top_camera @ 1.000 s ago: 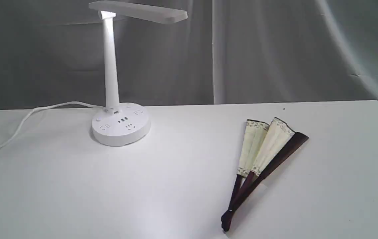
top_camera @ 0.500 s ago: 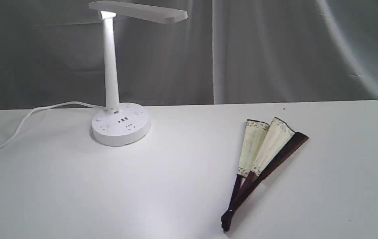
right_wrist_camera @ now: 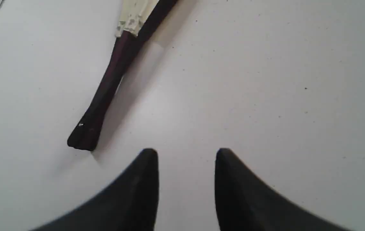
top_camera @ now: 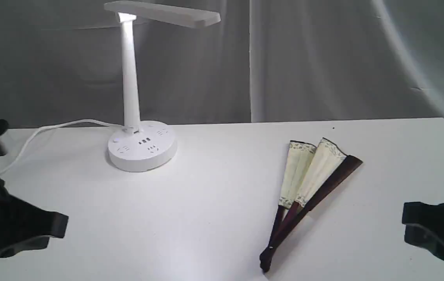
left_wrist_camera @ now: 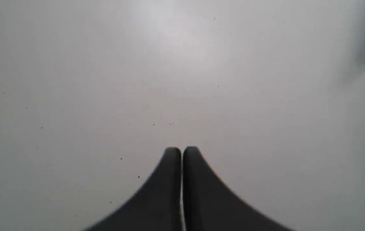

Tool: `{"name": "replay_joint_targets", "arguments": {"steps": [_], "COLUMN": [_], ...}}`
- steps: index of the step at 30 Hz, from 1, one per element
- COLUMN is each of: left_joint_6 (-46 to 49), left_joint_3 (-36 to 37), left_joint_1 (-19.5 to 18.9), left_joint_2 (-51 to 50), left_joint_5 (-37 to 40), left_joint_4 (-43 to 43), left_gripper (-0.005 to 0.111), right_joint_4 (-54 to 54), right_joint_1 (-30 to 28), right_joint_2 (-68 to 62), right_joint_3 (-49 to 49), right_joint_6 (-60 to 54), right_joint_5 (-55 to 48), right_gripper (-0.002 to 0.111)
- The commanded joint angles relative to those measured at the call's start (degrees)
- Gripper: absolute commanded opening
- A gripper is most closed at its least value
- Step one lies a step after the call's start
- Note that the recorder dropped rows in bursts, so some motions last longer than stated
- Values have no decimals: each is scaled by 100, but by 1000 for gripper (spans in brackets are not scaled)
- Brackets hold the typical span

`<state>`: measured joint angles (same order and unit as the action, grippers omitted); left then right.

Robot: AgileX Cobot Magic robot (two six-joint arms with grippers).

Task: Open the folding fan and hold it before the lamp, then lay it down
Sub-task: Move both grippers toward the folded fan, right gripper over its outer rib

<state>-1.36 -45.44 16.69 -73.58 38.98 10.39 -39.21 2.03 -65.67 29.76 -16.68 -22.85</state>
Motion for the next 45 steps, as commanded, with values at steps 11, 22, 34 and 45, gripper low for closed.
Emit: {"name": "replay_joint_targets", "arguments": {"steps": [11, 22, 34, 45], "left_joint_6": [-483, -458, -421, -414], "left_joint_3": [-827, -853, -853, -1029], "left_joint_1": [1236, 1334, 1334, 1334], "left_joint_2": [-1024, -1252, -1252, -1732], "left_joint_5": [281, 124, -537, -482], "left_joint_4": [-479, -482, 266, 219], "left_gripper": [0, 0, 0, 0], "right_joint_4": [-1810, -1822, -3179, -5753], "right_joint_1": [20, 20, 20, 20], "right_joint_2": [-807, -1911, -2982, -3847], "right_joint_3": [137, 1244, 1641, 1641], "right_joint_6": [-1060, -1033, -1033, -3040], "right_joint_5": [-385, -1265, -713, -877], "right_gripper": [31, 38, 47, 44]}}
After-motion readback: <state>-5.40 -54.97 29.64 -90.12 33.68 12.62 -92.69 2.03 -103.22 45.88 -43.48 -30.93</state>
